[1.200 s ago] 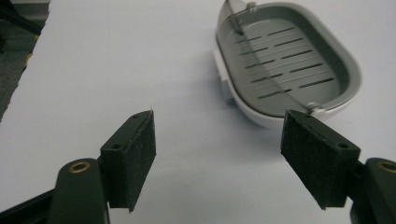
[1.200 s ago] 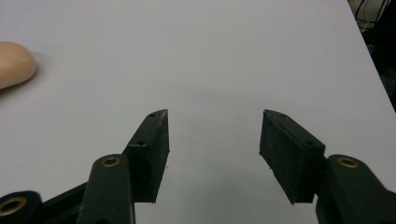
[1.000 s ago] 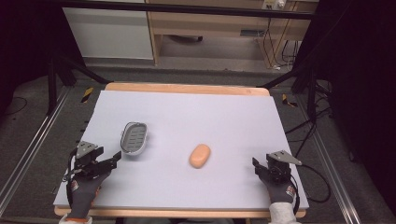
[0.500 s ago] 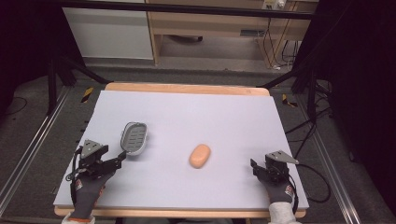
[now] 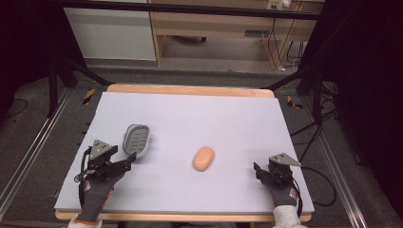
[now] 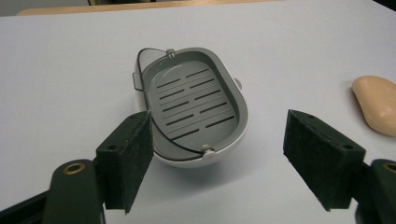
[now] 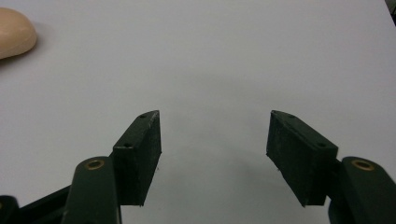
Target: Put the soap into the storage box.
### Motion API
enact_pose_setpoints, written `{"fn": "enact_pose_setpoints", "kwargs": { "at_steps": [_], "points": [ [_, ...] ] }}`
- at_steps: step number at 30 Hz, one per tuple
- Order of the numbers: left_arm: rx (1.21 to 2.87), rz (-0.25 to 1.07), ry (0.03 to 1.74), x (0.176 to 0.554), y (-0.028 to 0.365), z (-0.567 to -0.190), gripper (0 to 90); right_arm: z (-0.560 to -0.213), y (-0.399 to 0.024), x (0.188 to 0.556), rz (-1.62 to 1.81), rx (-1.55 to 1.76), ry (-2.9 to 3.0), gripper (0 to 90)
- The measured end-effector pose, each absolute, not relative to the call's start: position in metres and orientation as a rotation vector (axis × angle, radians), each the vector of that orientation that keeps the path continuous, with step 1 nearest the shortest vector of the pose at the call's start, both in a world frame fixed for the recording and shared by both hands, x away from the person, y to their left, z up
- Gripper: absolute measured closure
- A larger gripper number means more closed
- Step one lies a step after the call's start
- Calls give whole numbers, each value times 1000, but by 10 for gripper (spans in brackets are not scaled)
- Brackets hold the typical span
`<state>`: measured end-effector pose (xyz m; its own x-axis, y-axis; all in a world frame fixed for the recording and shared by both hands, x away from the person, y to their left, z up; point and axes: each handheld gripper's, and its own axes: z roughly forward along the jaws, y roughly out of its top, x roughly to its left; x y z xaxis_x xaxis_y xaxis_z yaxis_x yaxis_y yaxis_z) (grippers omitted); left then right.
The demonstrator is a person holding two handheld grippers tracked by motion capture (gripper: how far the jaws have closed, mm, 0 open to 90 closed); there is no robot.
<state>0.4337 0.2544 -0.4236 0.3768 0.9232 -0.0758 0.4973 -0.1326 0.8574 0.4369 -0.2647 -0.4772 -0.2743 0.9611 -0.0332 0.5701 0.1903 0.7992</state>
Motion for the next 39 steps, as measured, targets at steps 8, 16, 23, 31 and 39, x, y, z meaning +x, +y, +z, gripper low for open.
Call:
{"fn": "enact_pose_setpoints", "kwargs": {
  "at_steps": [8, 16, 23, 31, 39],
  "points": [
    [1798, 618, 1221, 436, 243, -422, 222, -475, -264, 436, 931, 1426, 1916, 351],
    [1812, 621, 1197, 439, 235, -419, 216, -475, -264, 437, 923, 1431, 1915, 349],
    [1819, 614, 1184, 442, 228, -415, 212, -475, -264, 437, 917, 1429, 1912, 345],
    [1819, 614, 1163, 445, 218, -410, 211, -475, -264, 437, 916, 1430, 1910, 343],
    [1840, 606, 1130, 451, 200, -407, 210, -475, -264, 437, 913, 1428, 1909, 344]
  ]
}}
